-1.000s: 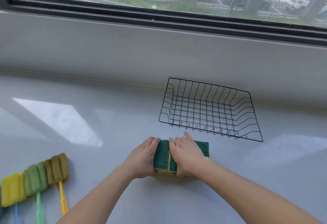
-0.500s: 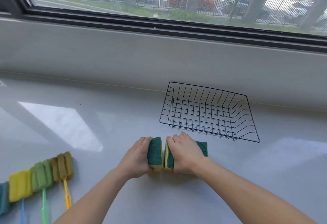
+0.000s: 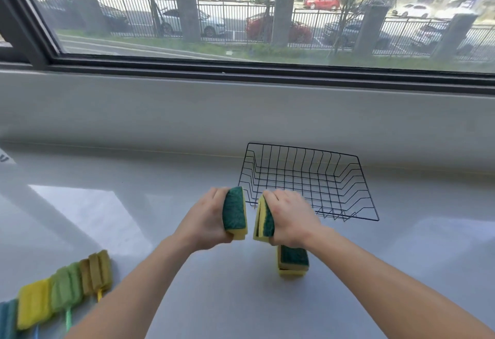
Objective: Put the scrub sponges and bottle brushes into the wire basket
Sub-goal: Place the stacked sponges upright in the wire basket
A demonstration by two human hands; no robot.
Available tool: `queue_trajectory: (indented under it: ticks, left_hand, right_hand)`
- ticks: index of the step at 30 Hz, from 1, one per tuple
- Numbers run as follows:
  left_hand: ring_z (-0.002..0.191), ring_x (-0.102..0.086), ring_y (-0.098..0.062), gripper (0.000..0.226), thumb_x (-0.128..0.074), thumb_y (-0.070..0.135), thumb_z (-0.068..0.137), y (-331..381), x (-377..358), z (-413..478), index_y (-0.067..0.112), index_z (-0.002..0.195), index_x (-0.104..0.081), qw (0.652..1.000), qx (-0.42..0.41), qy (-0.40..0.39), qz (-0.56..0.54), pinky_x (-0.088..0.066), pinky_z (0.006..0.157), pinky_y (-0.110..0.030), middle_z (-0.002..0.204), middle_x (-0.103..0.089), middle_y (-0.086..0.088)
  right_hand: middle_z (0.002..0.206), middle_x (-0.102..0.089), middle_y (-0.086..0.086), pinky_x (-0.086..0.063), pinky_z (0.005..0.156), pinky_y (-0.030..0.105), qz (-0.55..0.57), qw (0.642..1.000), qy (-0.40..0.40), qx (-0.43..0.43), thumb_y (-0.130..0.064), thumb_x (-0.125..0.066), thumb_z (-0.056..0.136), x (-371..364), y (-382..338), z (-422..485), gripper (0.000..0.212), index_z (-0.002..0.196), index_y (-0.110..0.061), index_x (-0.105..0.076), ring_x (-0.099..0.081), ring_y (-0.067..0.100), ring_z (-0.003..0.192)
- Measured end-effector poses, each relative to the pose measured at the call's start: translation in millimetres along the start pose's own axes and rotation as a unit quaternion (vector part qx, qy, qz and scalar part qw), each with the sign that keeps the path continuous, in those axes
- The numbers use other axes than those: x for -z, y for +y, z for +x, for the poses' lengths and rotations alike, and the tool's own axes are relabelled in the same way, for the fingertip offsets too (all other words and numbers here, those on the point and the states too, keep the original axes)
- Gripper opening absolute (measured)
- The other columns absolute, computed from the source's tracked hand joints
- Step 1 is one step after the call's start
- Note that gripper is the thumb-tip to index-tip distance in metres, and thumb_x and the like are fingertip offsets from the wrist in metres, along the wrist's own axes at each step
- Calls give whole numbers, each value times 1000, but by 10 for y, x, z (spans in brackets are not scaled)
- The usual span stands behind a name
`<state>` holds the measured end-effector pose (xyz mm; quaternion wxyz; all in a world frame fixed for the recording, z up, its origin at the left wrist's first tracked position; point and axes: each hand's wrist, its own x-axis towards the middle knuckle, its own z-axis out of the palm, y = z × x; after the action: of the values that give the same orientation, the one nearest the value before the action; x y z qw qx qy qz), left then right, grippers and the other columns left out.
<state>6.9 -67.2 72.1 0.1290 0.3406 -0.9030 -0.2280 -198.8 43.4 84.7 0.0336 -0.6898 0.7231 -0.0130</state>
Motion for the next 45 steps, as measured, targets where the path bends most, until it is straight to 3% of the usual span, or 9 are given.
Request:
queue_trajectory:
  ticks: [3,9,19,24,33,39,45]
  left_hand:
    - [105,-47,-19,93,-71,47,49,124,56,226,26,132,-37,1000,-22,2,15,-48,80,-36,118,-46,5]
    - [107,-47,-21,93,-79,36,52,208,64,752,22,134,-37,999,-41,0,32,-47,83,-35,119,-46,2]
    - [104,-49,-22,93,-80,43,54,112,-166,1687,19,133,-38,997,-41,-25,60,-48,80,-36,115,-47,0]
    - [102,-52,-26,94,-78,42,54,19,-435,2073,17,134,-37,991,-50,-63,110,-46,82,-38,115,-49,-3]
    - [116,-43,-27,97,-67,69,47,-88,-784,2529,18,126,-44,976,-53,-97,190,-38,90,-44,117,-55,-2]
    - [112,-47,-27,92,-70,64,48,-179,-978,2578,18,125,-46,972,-62,-85,209,-34,90,-40,115,-59,-1]
    - [105,-55,-28,94,-60,66,48,-260,-980,2515,16,126,-48,972,-60,-69,214,-34,95,-40,112,-62,-2]
  right_hand:
    - [115,-56,1,-45,95,37,0,1000,22,-19,-60,-79,60,172,191,64,90,131,-18,-43,-52,24,102]
    - [117,-56,4,-44,94,35,-32,998,43,-19,-62,-75,62,361,633,227,100,142,-13,-38,-52,27,103]
    - [110,-59,4,-45,92,35,-45,999,20,-21,-64,-74,61,283,1282,809,96,136,-14,-42,-50,26,96]
    - [112,-58,5,-41,93,37,-41,999,-11,-14,-66,-73,63,40,1496,1102,98,140,-13,-41,-52,28,100]
    - [120,-56,4,-49,92,40,13,999,-33,-29,-66,-70,66,-307,1775,1525,85,132,-18,-45,-46,27,116]
    - [132,-47,8,-50,99,43,32,997,-59,-27,-48,-79,65,-499,1805,1649,93,142,-18,-36,-41,28,126]
    - [138,-43,9,-47,106,43,35,997,-70,-13,-60,-79,65,-612,1793,1695,110,151,-15,-27,-36,30,132]
